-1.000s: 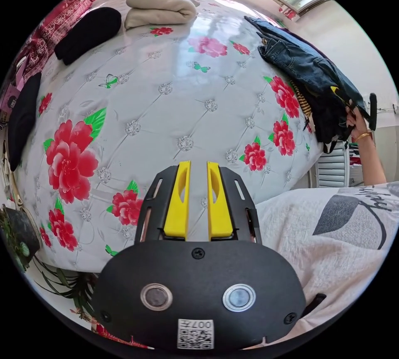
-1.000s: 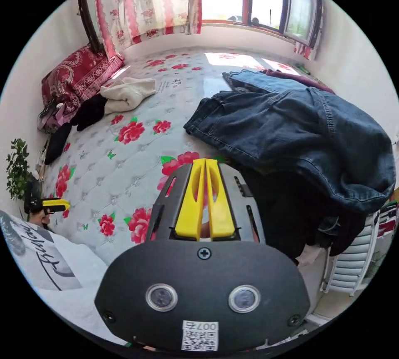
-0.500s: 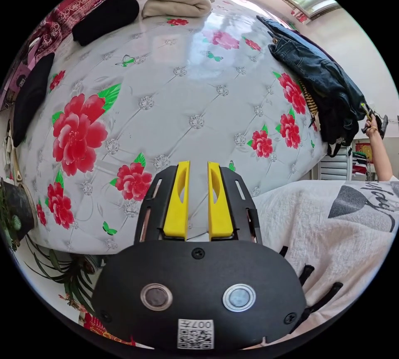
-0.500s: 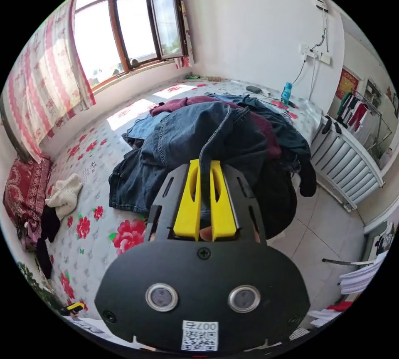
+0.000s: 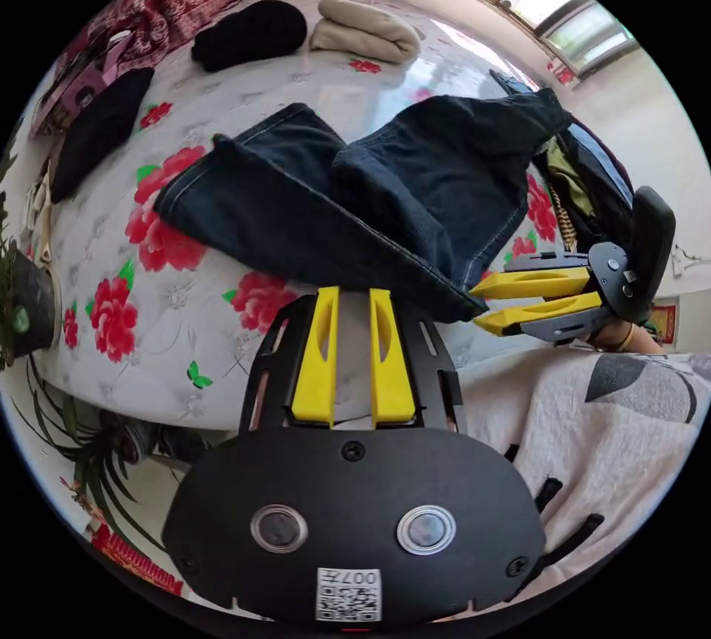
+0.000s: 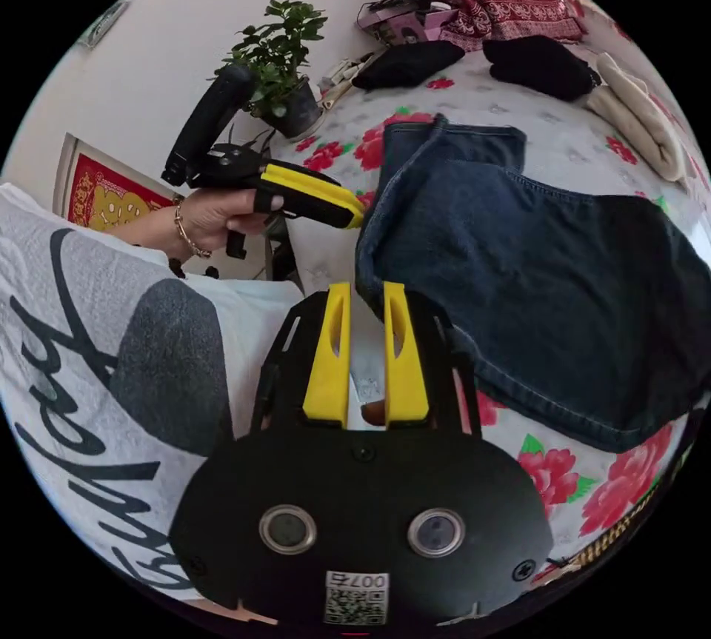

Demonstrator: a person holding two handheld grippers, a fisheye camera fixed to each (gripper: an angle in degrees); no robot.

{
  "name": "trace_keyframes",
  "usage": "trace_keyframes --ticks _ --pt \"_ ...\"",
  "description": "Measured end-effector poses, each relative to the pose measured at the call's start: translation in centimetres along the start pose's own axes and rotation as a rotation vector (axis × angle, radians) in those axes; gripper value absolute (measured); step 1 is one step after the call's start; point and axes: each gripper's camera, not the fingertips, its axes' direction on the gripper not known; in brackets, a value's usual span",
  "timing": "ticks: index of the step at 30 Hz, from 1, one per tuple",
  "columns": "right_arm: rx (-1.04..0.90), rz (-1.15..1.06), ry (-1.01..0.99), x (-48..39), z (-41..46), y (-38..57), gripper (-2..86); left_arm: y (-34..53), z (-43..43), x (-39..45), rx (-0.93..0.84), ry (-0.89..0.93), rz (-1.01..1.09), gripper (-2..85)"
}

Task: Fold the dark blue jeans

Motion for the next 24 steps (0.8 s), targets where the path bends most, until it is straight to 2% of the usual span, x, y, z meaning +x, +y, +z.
trace_keyframes --ticks 5,9,12,19,22,24 --pt "0.123 0.272 0.139 5.9 -4.7 4.7 6.0 4.7 -2.1 -6.1 0.052 -0.078 -0.199 7.6" --pt "0.213 0.497 0.342 10.0 -9.6 8.2 7.5 5.0 -2.7 -6.8 0.095 -0.104 -0.200 8.8" --pt "0.263 0.581 0.470 12.1 -12.7 8.5 8.3 3.1 -1.2 -6.2 0.057 -0.124 -0.146 10.5" --pt "0.229 0.519 0.626 15.7 -16.0 2.3 10.0 -3.2 2.0 -6.2 0.016 -0.203 -0.088 11.6" --pt "0.172 0.449 0.711 17.7 -16.0 -2.2 10.9 -6.1 4.7 -7.2 -0.076 -0.285 -0.055 12.3" --pt "0.121 0.425 0.724 20.1 -15.4 -5.5 11.1 -7.0 5.5 -7.7 -0.106 -0.222 -0.001 12.0"
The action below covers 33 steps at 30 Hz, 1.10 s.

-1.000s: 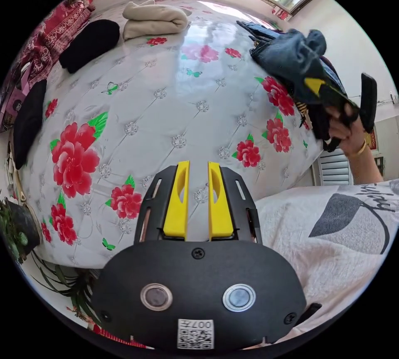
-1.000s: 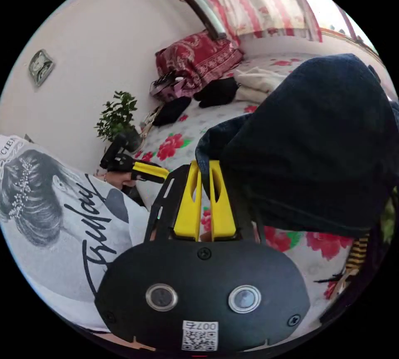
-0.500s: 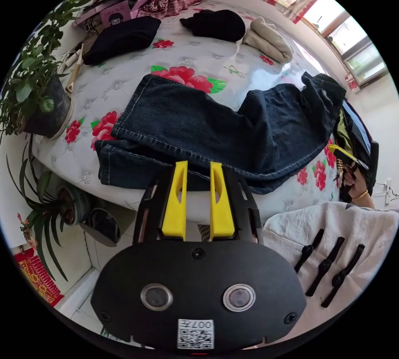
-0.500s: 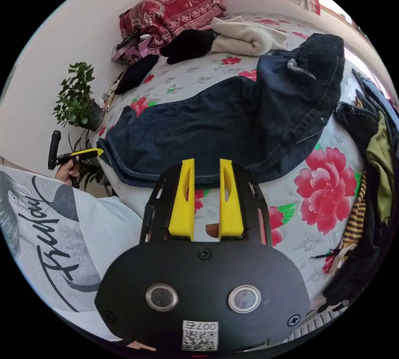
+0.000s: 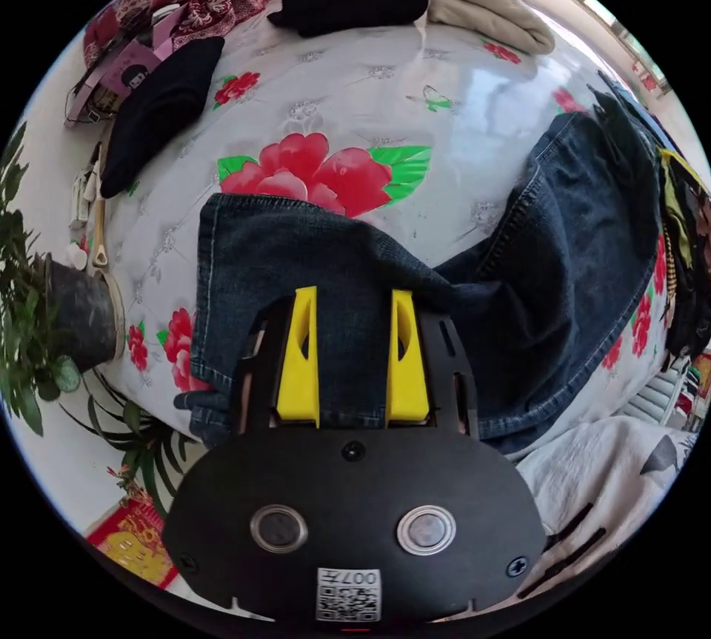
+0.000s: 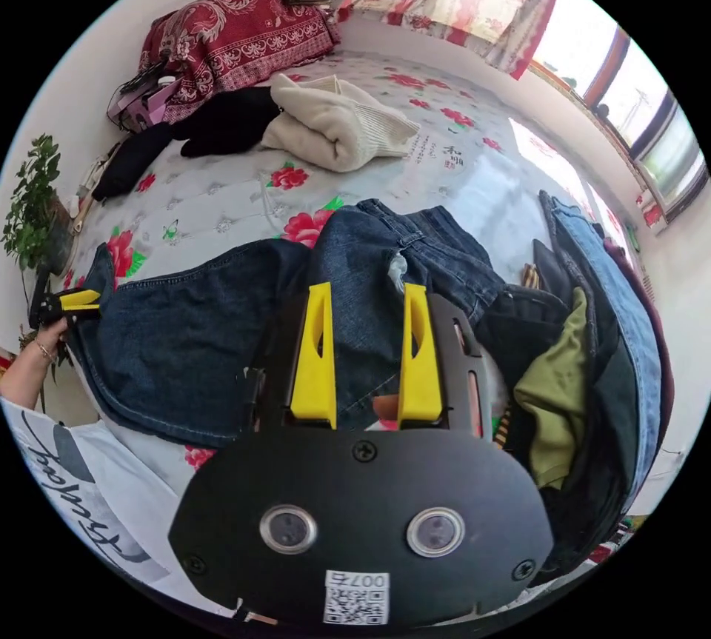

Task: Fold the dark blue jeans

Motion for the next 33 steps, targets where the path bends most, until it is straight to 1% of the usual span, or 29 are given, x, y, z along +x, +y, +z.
trace_keyframes --ticks 2,4,6,7,8,10,12,14,16,18,19,21,23,24,26,27,28,29,30,31,32,33 --pt "-0.064 0.012 -0.029 0.1 2.5 -2.1 11.0 -0.4 0.5 -0.7 -0.039 0.026 -0.022 11.7" --pt "-0.194 0.053 -0.098 -0.1 6.6 -2.9 10.2 0.0 0.7 -0.4 -0.048 0.007 0.007 11.3" --pt "-0.317 0.181 -0.072 -0.6 11.2 -1.5 8.1 1.1 0.8 -0.1 -0.024 -0.006 0.024 10.4" --pt "-0.231 0.166 -0.053 -1.0 10.6 -1.1 7.5 2.0 0.8 0.0 0.000 -0.015 0.031 9.2" --pt "-0.205 0.180 0.001 -1.4 10.1 0.0 6.0 3.1 0.7 -0.1 0.028 -0.031 0.008 6.0" --pt "-0.143 0.227 -0.015 -1.3 8.3 1.5 3.6 4.9 0.4 -0.8 0.059 -0.005 -0.055 0.3" --pt "0.072 0.326 -0.057 0.2 2.9 5.1 1.6 7.3 -0.8 -2.2 0.143 0.069 -0.147 -0.4" --pt "0.187 0.389 -0.074 1.7 -1.6 8.4 0.8 11.3 -3.2 -4.4 0.278 0.153 -0.254 -0.8" --pt "0.247 0.414 -0.073 2.6 -5.5 11.7 0.4 14.2 -5.0 -5.9 0.354 0.183 -0.301 -0.9" --pt "0.346 0.447 -0.061 3.0 -10.8 16.2 0.0 16.8 -6.7 -6.9 0.410 0.219 -0.322 -0.9" --pt "0.379 0.454 -0.059 2.9 -12.2 17.3 0.0 18.6 -8.1 -7.2 0.474 0.238 -0.332 -1.0" --pt "0.498 0.470 -0.008 1.9 -17.7 21.1 -0.1 21.2 -10.7 -7.0 0.572 0.217 -0.315 -1.0" --pt "0.565 0.458 0.057 0.6 -21.1 23.3 -0.2 24.6 -14.3 -6.1 0.709 0.182 -0.255 -1.0" --pt "0.600 0.457 0.093 0.0 -23.1 24.5 -0.2 25.4 -15.1 -5.9 0.738 0.175 -0.241 -1.0" --pt "0.676 0.472 0.146 -0.7 -26.3 26.2 -0.2 28.5 -18.8 -5.4 0.854 0.159 -0.220 -1.0" --pt "0.834 0.497 0.225 -1.5 -29.5 28.0 -0.1 29.4 -19.9 -5.3 0.894 0.158 -0.220 -1.0" --pt "0.898 0.493 0.249 -1.8 -31.1 28.8 -0.1 31.4 -22.3 -5.2 0.990 0.160 -0.209 -1.0" --pt "1.001 0.484 0.282 -2.1 -34.2 30.0 -0.1 33.2 -24.6 -5.0 1.088 0.150 -0.183 -1.0" --pt "1.072 0.472 0.305 -2.3 -36.7 30.7 0.0 33.9 -25.6 -4.9 1.129 0.135 -0.161 -1.0" --pt "1.097 0.453 0.305 -2.2 -37.7 30.9 0.1 35.0 -27.2 -4.3 1.180 0.102 -0.101 -1.0" --pt "1.087 0.423 0.280 -1.8 -38.8 30.4 0.3 35.4 -28.1 -3.7 1.186 0.077 -0.048 -1.0" --pt "1.024 0.404 0.241 -0.9 -38.7 29.2 0.6 35.5 -28.2 -3.4 1.184 0.062 -0.027 -1.0"
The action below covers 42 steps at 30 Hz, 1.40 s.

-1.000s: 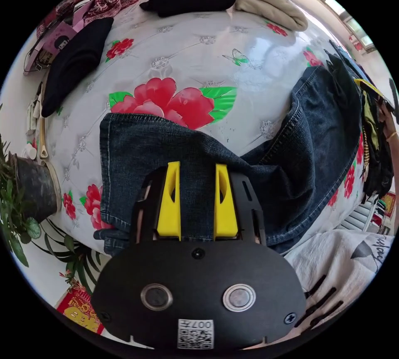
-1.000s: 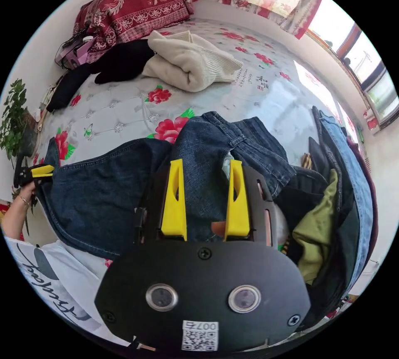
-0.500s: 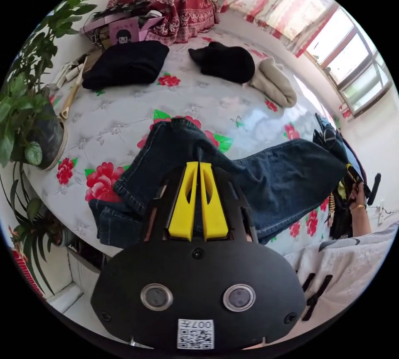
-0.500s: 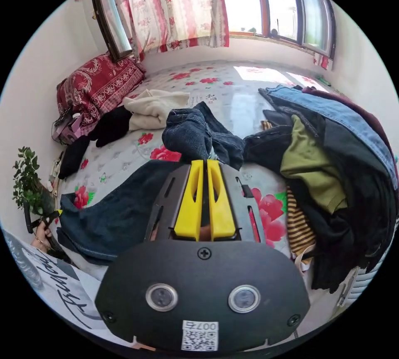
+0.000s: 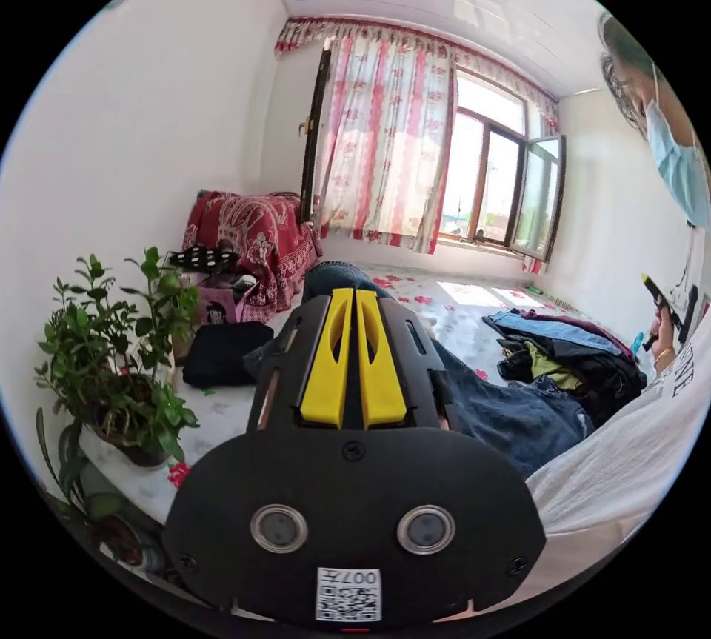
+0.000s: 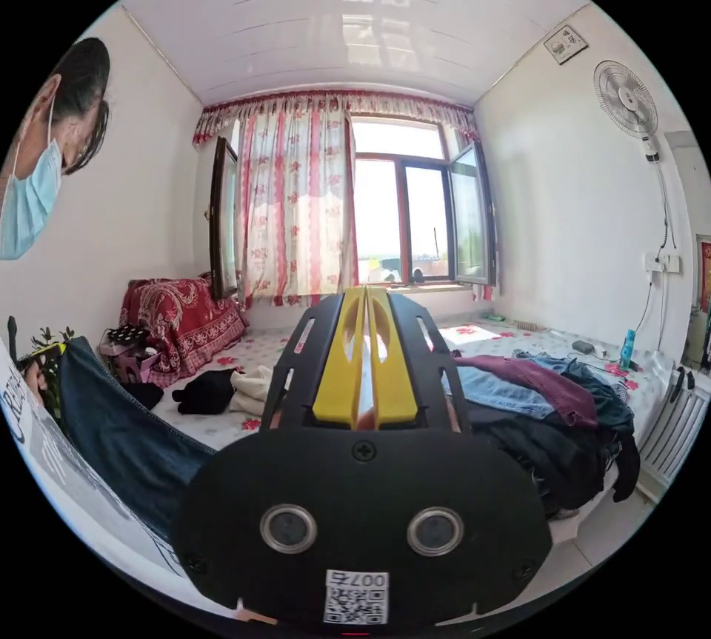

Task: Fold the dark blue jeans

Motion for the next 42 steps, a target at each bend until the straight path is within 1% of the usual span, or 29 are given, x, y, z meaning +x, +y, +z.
trace_keyframes --ticks 1,3,4,6,7,9,10,12,13,15,16,17,18,19,20,21,23,25,27,28,30,31,32,33,35,36,38,40,42 --pt "-0.048 -0.006 -0.024 0.1 1.1 0.1 0.8 0.4 0.2 0.7 -0.017 0.001 0.041 -1.0" --pt "-0.311 0.018 -0.139 -0.1 7.3 2.9 3.1 1.6 0.8 1.2 -0.055 -0.011 0.020 -1.0" --pt "-0.397 0.021 -0.171 -0.5 9.2 4.2 3.8 2.5 1.2 1.2 -0.091 -0.011 -0.010 -1.0" --pt "-0.745 0.000 -0.254 -2.7 15.5 11.4 6.2 3.8 1.5 0.5 -0.143 -0.018 -0.071 -1.0" --pt "-0.810 -0.003 -0.251 -3.2 16.5 13.4 6.8 4.6 1.6 -0.2 -0.176 -0.026 -0.107 -1.0" --pt "-1.047 -0.028 -0.254 -5.3 18.9 21.6 8.5 5.6 1.6 -1.6 -0.227 -0.047 -0.152 -1.0" --pt "-1.112 -0.033 -0.270 -5.8 19.3 23.6 8.9 6.1 1.6 -2.5 -0.254 -0.058 -0.182 -1.0" --pt "-1.322 -0.140 -0.293 -8.5 19.7 30.5 10.3 6.9 1.6 -3.8 -0.288 -0.075 -0.220 -1.0" --pt "-1.366 -0.175 -0.302 -9.2 19.6 31.9 10.5 7.5 1.8 -4.3 -0.312 -0.094 -0.235 -1.0" --pt "-1.517 -0.370 -0.313 -12.2 19.3 37.2 11.2 8.3 2.8 -4.9 -0.361 -0.122 -0.253 -1.0" --pt "-1.553 -0.420 -0.305 -12.8 19.3 38.5 11.2 8.8 3.9 -5.2 -0.389 -0.131 -0.259 -1.0" --pt "-1.466 -0.519 -0.305 -14.1 18.5 38.5 10.9 9.4 5.2 -5.4 -0.412 -0.134 -0.255 -1.0" --pt "-1.455 -0.622 -0.361 -15.2 18.5 38.6 10.1 9.6 6.0 -5.5 -0.424 -0.136 -0.251 -1.0" --pt "-1.481 -0.640 -0.366 -15.4 19.0 38.6 9.4 10.3 7.9 -5.7 -0.443 -0.147 -0.231 -1.0" --pt "-1.452 -0.656 -0.282 -15.3 20.2 37.7 7.2 11.0 10.2 -6.1 -0.479 -0.160 -0.225 -1.0" --pt "-1.378 -0.659 -0.254 -15.0 21.4 36.2 4.1 11.4 11.5 -6.4 -0.507 -0.162 -0.234 -1.0" --pt "-1.331 -0.597 -0.235 -14.2 24.7 33.0 2.4 12.2 17.1 -7.9 -0.604 -0.130 -0.307 -1.0" --pt "-1.225 -0.582 -0.201 -13.7 27.8 28.7 1.5 11.2 20.9 -8.7 -0.622 -0.086 -0.346 -1.0" --pt "-1.053 -0.649 -0.123 -13.8 31.5 21.4 0.8 8.1 24.0 -8.8 -0.589 -0.056 -0.314 -1.0" --pt "-1.010 -0.667 -0.096 -13.9 32.2 19.3 0.6 5.2 25.3 -8.8 -0.535 -0.025 -0.297 -1.0" --pt "-0.805 -0.689 0.037 -13.9 33.6 10.7 0.3 0.1 25.5 -8.7 -0.391 0.030 -0.276 -1.0" --pt "-0.741 -0.677 0.067 -13.7 33.4 8.6 0.3 -3.2 24.7 -8.6 -0.291 0.060 -0.261 -1.0" --pt "-0.626 -0.641 0.106 -13.2 32.5 4.7 0.3 -6.0 23.4 -8.4 -0.208 0.088 -0.245 -1.0" --pt "-0.539 -0.599 0.139 -12.6 31.2 1.5 0.3 -7.1 22.7 -8.3 -0.173 0.106 -0.235 -1.0" --pt "-0.429 -0.554 0.169 -11.7 28.7 -1.3 0.3 -9.7 19.3 -7.6 -0.053 0.166 -0.193 -1.0" --pt "-0.366 -0.540 0.166 -11.1 26.8 -2.0 0.3 -9.8 18.4 -7.4 -0.031 0.172 -0.182 -1.0" --pt "-0.324 -0.512 0.160 -10.3 24.1 -1.6 0.3 -8.7 15.7 -6.9 -0.031 0.169 -0.149 -1.0" --pt "-0.351 -0.509 0.152 -9.7 22.1 0.3 0.3 -6.1 14.4 -6.7 -0.096 0.141 -0.148 -1.0" --pt "-0.495 -0.548 0.149 -9.1 20.3 5.2 0.3 -2.5 13.5 -6.7 -0.215 0.118 -0.175 -1.0"
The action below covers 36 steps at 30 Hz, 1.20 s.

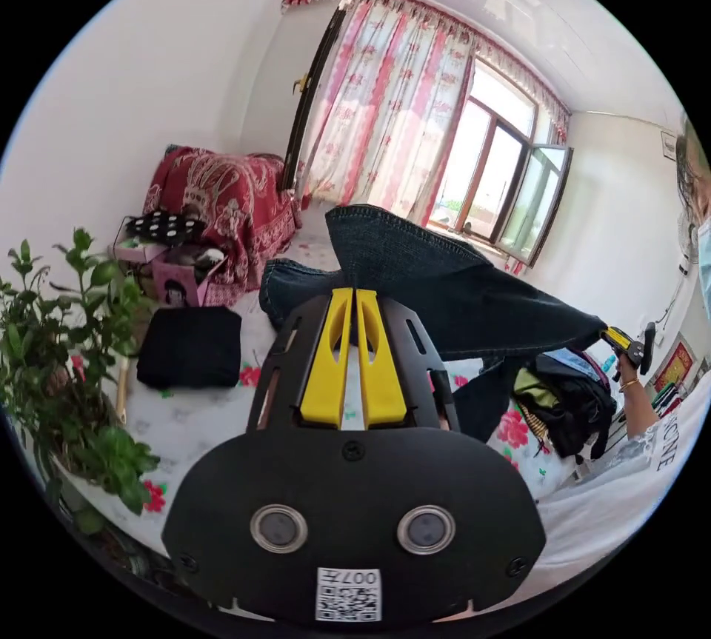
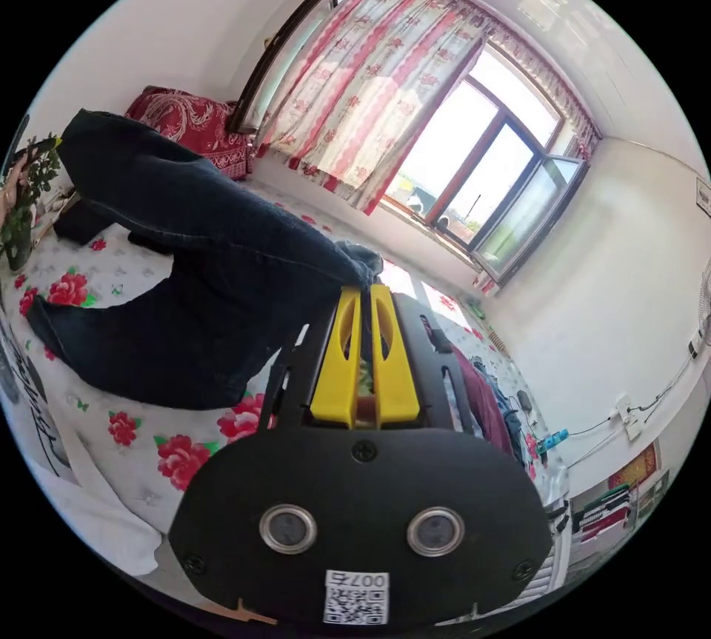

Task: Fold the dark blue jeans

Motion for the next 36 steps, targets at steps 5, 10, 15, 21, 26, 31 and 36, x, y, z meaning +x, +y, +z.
trace_keyframes --ticks 5,10,15,21,26,31,36 --pt "-0.519 -0.215 -0.110 -7.6 5.1 11.8 0.7 14.8 2.8 -1.9 -0.619 -0.050 -0.174 -0.9" --pt "-1.002 -0.281 -0.261 -12.3 12.2 19.1 2.9 23.0 7.1 -2.9 -1.052 -0.166 -0.181 0.0" --pt "-0.819 -0.267 -0.290 -9.7 12.1 11.1 5.4 16.9 6.5 -2.7 -0.878 -0.280 -0.186 3.8" --pt "-0.595 -0.127 -0.454 -6.2 14.4 1.7 6.8 9.3 12.1 -2.4 -0.750 -0.336 -0.099 8.1" --pt "-0.532 -0.071 -0.577 -7.6 20.4 -2.5 7.7 8.1 23.3 -2.0 -0.914 -0.293 -0.042 13.1" --pt "-0.717 -0.035 -0.691 -12.9 30.0 -1.7 8.0 9.6 30.9 2.1 -1.109 -0.273 0.139 16.0" --pt "-0.844 -0.140 -0.613 -17.0 34.2 1.0 5.9 8.0 32.6 1.9 -1.141 -0.189 0.199 5.8"
